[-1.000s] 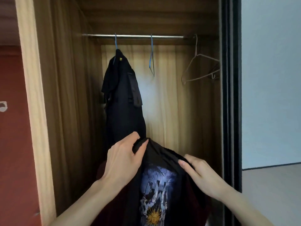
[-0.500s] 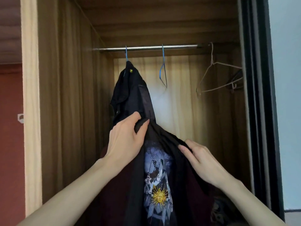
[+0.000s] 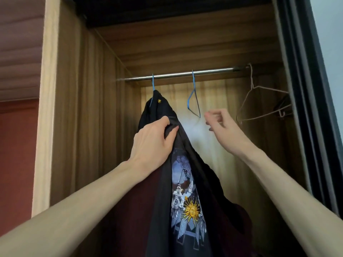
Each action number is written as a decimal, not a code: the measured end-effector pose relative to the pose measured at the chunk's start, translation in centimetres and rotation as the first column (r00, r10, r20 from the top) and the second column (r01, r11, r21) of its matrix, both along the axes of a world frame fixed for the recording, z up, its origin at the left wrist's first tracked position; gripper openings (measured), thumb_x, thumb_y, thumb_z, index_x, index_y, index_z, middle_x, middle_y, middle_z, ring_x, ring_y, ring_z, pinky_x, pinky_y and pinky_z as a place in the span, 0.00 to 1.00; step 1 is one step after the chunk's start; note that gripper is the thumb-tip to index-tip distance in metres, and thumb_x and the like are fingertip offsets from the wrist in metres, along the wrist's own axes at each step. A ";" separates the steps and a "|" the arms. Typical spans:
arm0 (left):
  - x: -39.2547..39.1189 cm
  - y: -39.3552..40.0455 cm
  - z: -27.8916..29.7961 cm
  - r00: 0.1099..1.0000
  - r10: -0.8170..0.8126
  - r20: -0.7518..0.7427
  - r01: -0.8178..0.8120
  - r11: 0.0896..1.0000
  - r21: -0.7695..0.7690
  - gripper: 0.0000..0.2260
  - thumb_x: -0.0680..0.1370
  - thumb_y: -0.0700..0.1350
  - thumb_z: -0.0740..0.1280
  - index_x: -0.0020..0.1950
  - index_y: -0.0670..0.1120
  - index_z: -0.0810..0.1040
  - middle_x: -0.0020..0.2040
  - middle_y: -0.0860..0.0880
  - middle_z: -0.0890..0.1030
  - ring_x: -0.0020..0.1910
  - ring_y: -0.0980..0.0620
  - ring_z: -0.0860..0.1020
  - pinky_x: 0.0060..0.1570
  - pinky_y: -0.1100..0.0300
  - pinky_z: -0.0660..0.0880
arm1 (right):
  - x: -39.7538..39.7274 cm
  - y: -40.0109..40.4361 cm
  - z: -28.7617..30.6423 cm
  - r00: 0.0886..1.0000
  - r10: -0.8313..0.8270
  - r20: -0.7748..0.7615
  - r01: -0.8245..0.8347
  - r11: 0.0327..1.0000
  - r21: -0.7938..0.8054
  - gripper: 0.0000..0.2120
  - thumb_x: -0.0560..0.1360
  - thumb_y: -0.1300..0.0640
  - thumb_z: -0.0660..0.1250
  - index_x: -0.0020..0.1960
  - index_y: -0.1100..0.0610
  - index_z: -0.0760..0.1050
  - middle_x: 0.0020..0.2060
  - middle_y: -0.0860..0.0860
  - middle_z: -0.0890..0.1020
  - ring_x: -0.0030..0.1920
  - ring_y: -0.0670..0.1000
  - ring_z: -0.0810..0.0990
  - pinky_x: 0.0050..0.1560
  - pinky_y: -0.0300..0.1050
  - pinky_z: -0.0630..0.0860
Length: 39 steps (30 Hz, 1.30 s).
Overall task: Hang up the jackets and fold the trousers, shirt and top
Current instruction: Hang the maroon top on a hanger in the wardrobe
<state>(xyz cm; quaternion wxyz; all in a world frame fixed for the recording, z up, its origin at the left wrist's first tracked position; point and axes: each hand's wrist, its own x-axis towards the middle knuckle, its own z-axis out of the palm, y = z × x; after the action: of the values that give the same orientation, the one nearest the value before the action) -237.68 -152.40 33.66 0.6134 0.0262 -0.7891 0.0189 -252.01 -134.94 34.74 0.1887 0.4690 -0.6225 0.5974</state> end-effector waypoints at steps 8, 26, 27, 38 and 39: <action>0.8 1.2 1.3 0.995 0.076 0.061 -0.070 0.992 -0.100 0.16 0.84 0.58 0.61 0.43 0.49 0.68 0.35 0.52 0.75 0.35 0.47 0.74 0.30 0.54 0.64 | -0.3 -6.2 12.7 0.941 -0.090 0.327 0.049 0.990 0.131 0.24 0.79 0.40 0.67 0.66 0.56 0.73 0.52 0.56 0.83 0.45 0.53 0.80 0.50 0.47 0.78; 4.8 -0.9 -2.0 0.986 0.159 0.039 -0.154 0.983 -0.099 0.11 0.85 0.56 0.62 0.45 0.54 0.68 0.36 0.57 0.73 0.36 0.52 0.73 0.32 0.57 0.63 | -7.4 -10.0 11.6 0.960 -0.126 0.250 0.130 0.991 0.002 0.12 0.84 0.59 0.61 0.61 0.64 0.78 0.45 0.57 0.78 0.38 0.56 0.74 0.40 0.48 0.71; 4.8 -0.8 -2.2 0.987 0.158 0.040 -0.154 0.983 -0.096 0.12 0.85 0.56 0.62 0.44 0.54 0.67 0.35 0.57 0.73 0.34 0.52 0.71 0.31 0.60 0.62 | -7.9 -9.7 11.3 0.968 -0.115 0.225 0.120 0.993 -0.010 0.11 0.84 0.58 0.61 0.58 0.62 0.78 0.41 0.56 0.77 0.35 0.54 0.73 0.40 0.47 0.71; 3.8 0.9 -4.4 0.965 0.261 -0.003 -0.261 0.965 -0.021 0.12 0.83 0.55 0.65 0.44 0.52 0.70 0.33 0.54 0.74 0.31 0.53 0.72 0.28 0.60 0.64 | -5.4 -10.3 1.5 0.982 0.124 0.144 -0.083 0.961 -0.264 0.08 0.81 0.47 0.66 0.50 0.51 0.76 0.31 0.48 0.77 0.30 0.51 0.75 0.33 0.45 0.76; 3.7 0.9 -4.5 0.964 0.266 0.001 -0.266 0.964 -0.008 0.12 0.83 0.55 0.65 0.44 0.52 0.70 0.33 0.54 0.74 0.31 0.53 0.71 0.28 0.60 0.63 | -5.0 -10.3 0.7 0.979 0.128 0.157 -0.085 0.963 -0.255 0.08 0.80 0.46 0.67 0.50 0.50 0.76 0.33 0.48 0.78 0.32 0.51 0.76 0.37 0.47 0.77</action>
<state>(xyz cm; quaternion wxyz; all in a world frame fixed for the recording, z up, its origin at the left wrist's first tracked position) -233.97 -151.47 29.19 0.6044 0.1296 -0.7791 0.1040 -256.97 -145.25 35.41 0.1587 0.4214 -0.5309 0.7179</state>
